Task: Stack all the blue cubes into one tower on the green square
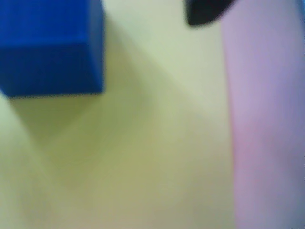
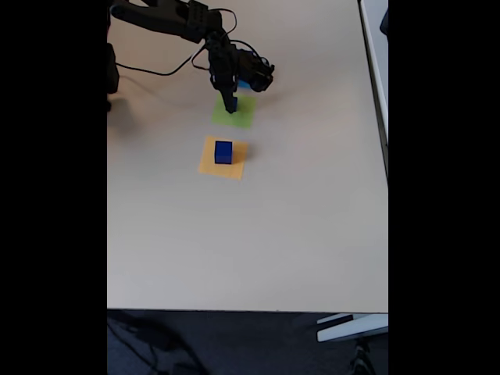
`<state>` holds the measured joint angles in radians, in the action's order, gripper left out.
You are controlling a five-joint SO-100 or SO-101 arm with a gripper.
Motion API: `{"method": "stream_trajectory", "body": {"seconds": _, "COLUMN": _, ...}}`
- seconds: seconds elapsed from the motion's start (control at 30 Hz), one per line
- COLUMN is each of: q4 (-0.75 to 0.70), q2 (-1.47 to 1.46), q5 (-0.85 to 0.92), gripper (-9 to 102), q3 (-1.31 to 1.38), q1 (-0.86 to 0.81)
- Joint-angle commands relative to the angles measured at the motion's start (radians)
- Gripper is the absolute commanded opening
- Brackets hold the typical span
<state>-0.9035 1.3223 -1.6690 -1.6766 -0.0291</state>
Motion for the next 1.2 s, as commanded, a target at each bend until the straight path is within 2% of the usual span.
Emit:
{"method": "stream_trajectory", "body": {"seconds": 0.0, "q4": 0.009, "q2": 0.018, "q5": 0.009, "gripper": 25, "q3": 0.006, "q1": -0.009}}
{"method": "stream_trajectory", "body": {"seconds": 0.17, "q4": 0.011, "q2": 0.018, "q5": 0.014, "gripper": 19, "q3": 0.006, "q1": -0.009}}
{"method": "stream_trajectory", "body": {"seconds": 0.63, "q4": 0.014, "q2": 0.020, "q5": 0.038, "gripper": 18, "q3": 0.000, "q1": -0.015}}
{"method": "stream_trajectory", "body": {"seconds": 1.17, "q4": 0.005, "q2": 0.051, "q5": 0.057, "gripper": 11, "q3": -0.040, "q1": -0.040}}
